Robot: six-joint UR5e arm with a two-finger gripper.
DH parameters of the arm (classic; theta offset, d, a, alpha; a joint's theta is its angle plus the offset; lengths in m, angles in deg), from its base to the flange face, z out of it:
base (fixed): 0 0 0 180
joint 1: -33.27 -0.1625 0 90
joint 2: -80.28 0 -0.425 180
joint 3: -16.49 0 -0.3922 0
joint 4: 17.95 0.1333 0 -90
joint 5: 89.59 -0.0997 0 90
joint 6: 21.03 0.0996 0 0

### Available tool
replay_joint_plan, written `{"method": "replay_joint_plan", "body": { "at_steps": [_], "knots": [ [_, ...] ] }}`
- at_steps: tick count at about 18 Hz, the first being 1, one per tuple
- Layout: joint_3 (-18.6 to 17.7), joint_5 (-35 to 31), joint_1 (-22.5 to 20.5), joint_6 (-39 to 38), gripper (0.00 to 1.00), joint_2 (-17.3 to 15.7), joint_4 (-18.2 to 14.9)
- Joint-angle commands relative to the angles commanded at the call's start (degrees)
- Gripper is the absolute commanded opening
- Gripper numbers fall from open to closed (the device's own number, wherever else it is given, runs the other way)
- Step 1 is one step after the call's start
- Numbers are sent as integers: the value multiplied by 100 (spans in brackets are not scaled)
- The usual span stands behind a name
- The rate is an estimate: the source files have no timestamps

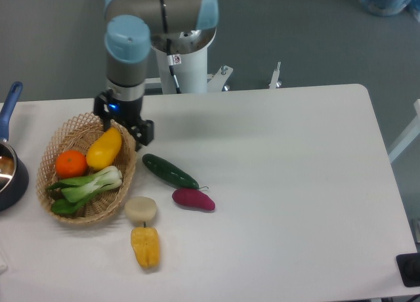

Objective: Pick up the mango from the basket
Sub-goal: 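Move the gripper over the wicker basket above the yellow mango, then lower the gripper onto the yellow mango and close on it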

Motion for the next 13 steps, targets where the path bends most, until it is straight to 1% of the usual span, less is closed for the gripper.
{"method": "replay_joint_plan", "body": {
  "at_steps": [3, 5, 8, 13],
  "knots": [
    [44, -17, 228, -18, 100, 360, 61],
    [105, -175, 308, -97, 100, 580, 140],
    [219, -351, 466, -211, 100, 896, 158],
    [246, -334, 536, -220, 100, 1029, 220]
  ]
}}
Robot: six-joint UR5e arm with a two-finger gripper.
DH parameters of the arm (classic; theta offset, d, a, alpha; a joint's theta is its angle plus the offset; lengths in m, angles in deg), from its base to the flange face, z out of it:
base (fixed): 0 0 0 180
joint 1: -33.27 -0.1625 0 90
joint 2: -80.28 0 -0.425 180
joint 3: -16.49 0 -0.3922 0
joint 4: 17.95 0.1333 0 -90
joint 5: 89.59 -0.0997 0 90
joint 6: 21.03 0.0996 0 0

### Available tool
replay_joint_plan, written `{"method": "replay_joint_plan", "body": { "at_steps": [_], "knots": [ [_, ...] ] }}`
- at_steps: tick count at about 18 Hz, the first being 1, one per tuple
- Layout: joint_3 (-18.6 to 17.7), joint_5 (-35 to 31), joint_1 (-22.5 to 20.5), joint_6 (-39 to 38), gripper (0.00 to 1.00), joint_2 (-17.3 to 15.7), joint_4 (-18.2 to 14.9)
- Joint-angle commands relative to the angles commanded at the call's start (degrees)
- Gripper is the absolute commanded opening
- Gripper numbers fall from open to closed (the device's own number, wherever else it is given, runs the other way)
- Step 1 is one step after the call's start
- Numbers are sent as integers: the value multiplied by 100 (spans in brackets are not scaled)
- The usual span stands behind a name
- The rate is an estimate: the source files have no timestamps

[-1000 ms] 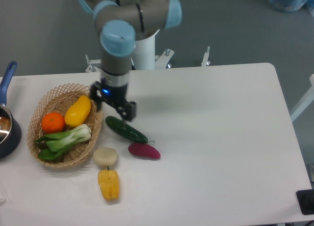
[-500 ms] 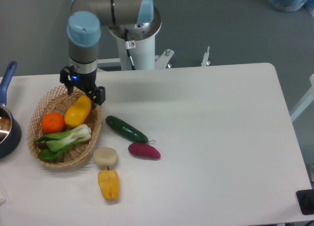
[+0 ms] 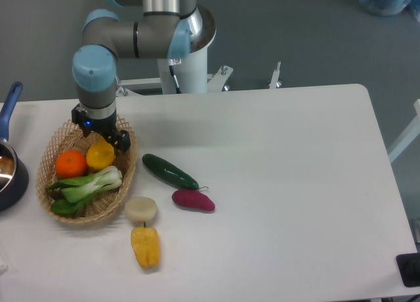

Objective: Pick up the mango from the basket
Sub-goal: 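Lower the gripper onto the yellow mango and close on it, then lift the yellow mango out of the basket and carry it away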

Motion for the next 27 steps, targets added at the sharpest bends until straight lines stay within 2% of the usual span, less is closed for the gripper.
{"method": "replay_joint_plan", "body": {
  "at_steps": [6, 8, 10, 11, 14, 16, 21, 23, 27],
  "knots": [
    [61, -44, 79, -18, 100, 281, 149],
    [88, -219, 97, -53, 42, 299, 150],
    [97, -237, 141, -53, 13, 290, 141],
    [97, -229, 141, -53, 10, 273, 132],
    [158, -167, 115, -44, 10, 220, 123],
    [246, -19, 18, -44, 10, -7, 123],
    [360, 588, -903, 26, 10, -807, 35],
    [447, 589, -1299, 35, 10, -940, 53],
    [939, 571, -2133, 210, 11, -905, 44]
  ]
}}
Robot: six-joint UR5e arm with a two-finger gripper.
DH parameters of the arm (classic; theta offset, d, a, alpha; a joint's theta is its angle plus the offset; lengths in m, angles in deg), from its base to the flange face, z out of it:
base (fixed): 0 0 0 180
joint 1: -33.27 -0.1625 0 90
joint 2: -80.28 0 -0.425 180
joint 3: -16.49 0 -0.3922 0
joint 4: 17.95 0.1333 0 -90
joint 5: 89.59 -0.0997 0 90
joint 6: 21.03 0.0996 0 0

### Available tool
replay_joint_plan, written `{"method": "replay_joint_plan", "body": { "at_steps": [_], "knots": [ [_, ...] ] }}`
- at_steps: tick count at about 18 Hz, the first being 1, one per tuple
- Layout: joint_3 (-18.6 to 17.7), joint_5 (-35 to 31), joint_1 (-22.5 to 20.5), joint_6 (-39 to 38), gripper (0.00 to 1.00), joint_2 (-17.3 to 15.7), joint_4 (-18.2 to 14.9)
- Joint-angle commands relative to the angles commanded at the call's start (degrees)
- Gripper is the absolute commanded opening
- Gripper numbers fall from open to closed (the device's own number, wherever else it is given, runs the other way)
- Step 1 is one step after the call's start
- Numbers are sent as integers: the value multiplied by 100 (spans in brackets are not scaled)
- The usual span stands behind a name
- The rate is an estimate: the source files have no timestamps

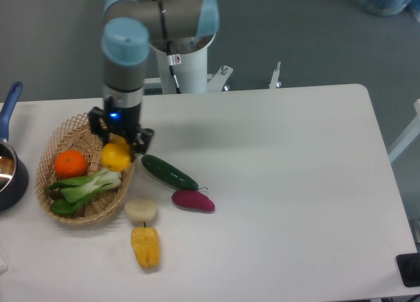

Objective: Pick up the mango from the basket
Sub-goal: 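Lift the yellow mango out of the basket and carry it away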

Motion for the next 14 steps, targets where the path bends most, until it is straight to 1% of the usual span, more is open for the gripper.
{"method": "replay_joint_plan", "body": {
  "at_steps": [1, 6, 8, 10, 11, 13, 14],
  "knots": [
    [53, 0, -237, 193, 11, 18, 0],
    [54, -18, -1248, 1493, 12, 158, -17],
    [71, -26, -1609, 2064, 12, 202, -79],
    [132, -35, -1899, 2627, 12, 473, -97],
    [211, -87, -1970, 2803, 12, 579, -105],
    [396, -420, -2102, 3059, 12, 773, -114],
    [527, -613, -2103, 3208, 14, 913, -123]
  ]
}}
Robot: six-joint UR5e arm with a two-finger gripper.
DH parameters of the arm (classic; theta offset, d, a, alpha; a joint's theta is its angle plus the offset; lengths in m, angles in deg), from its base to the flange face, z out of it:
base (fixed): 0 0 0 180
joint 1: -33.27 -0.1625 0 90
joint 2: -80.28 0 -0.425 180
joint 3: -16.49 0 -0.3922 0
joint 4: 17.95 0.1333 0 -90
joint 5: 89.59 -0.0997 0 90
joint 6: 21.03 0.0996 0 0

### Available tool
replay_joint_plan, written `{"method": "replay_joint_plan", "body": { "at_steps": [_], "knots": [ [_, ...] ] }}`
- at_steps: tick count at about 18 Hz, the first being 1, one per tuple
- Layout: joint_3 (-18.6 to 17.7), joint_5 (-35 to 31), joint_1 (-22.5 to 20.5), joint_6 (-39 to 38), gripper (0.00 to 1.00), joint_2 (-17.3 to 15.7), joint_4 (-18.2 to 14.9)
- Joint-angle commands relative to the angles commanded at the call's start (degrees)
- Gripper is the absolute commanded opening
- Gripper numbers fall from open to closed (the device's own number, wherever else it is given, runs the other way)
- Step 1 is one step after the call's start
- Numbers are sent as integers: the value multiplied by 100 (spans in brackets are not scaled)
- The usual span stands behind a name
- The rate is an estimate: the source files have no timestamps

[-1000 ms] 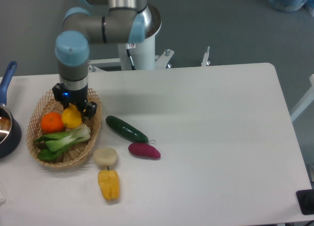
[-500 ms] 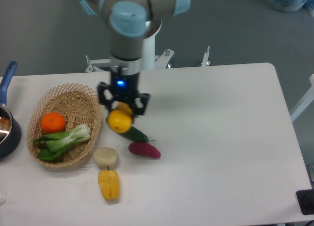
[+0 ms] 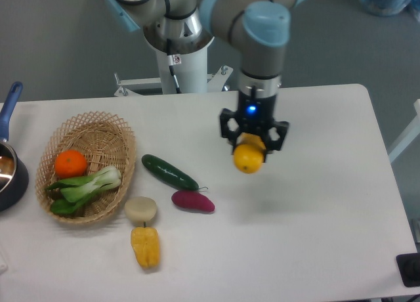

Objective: Pick up the mango from the basket
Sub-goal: 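Lift the yellow mango out of the basket and carry it away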

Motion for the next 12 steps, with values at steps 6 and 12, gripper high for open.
{"method": "replay_joint_plan", "body": {
  "at_steps": [6, 12],
  "knots": [
    [660, -845, 44, 1309, 17, 827, -97],
    [547, -863, 61, 1865, 17, 810, -97]
  ]
}}
